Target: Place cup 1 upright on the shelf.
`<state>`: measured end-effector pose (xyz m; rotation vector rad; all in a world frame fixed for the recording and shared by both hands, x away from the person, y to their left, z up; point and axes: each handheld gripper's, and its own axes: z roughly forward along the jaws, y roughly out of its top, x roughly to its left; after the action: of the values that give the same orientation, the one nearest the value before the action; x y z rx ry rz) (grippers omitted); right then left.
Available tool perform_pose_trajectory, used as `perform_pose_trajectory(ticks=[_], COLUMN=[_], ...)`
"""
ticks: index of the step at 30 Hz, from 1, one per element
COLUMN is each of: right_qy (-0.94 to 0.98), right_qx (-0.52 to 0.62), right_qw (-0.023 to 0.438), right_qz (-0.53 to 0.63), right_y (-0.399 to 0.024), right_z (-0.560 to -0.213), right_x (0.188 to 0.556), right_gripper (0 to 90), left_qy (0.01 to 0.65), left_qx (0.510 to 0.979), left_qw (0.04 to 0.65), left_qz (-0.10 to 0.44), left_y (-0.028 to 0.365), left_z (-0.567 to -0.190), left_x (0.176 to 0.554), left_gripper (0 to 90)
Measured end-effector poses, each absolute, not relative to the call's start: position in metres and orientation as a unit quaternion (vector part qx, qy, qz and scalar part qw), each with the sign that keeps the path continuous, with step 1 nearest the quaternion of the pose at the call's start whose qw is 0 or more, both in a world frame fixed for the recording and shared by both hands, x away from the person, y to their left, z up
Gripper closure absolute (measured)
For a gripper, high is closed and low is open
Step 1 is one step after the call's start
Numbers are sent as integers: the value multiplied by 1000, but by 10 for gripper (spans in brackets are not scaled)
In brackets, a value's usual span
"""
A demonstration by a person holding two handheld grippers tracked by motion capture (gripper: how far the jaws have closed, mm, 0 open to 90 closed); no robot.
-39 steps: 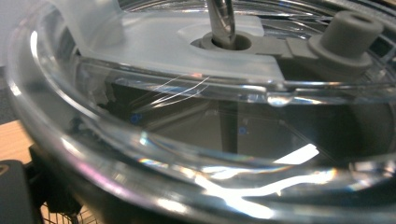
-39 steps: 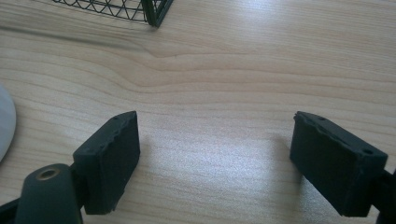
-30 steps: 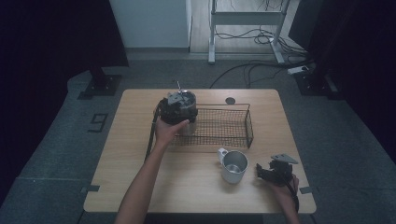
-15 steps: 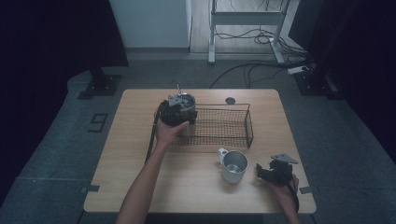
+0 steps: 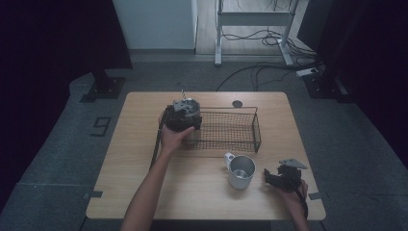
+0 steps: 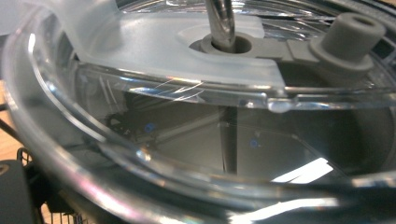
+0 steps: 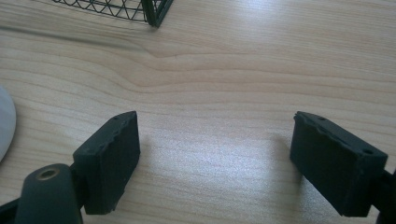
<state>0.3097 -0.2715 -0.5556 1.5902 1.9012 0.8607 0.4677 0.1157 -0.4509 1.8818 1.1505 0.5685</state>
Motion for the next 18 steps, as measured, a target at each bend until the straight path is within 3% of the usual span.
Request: perform_pose_trajectory(ticks=[18], right_qy=[700], right_qx=[586], right_qw=[256], right_qz=[317], right_y=[-272], right_z=[-556], right_x=[310], right_gripper=[158], left_qy=[477], left_qx=[750], left_qw=[400], left_qz=[221], left_y=[116], left_z=[-466], left_x=[472], left_gripper=[41])
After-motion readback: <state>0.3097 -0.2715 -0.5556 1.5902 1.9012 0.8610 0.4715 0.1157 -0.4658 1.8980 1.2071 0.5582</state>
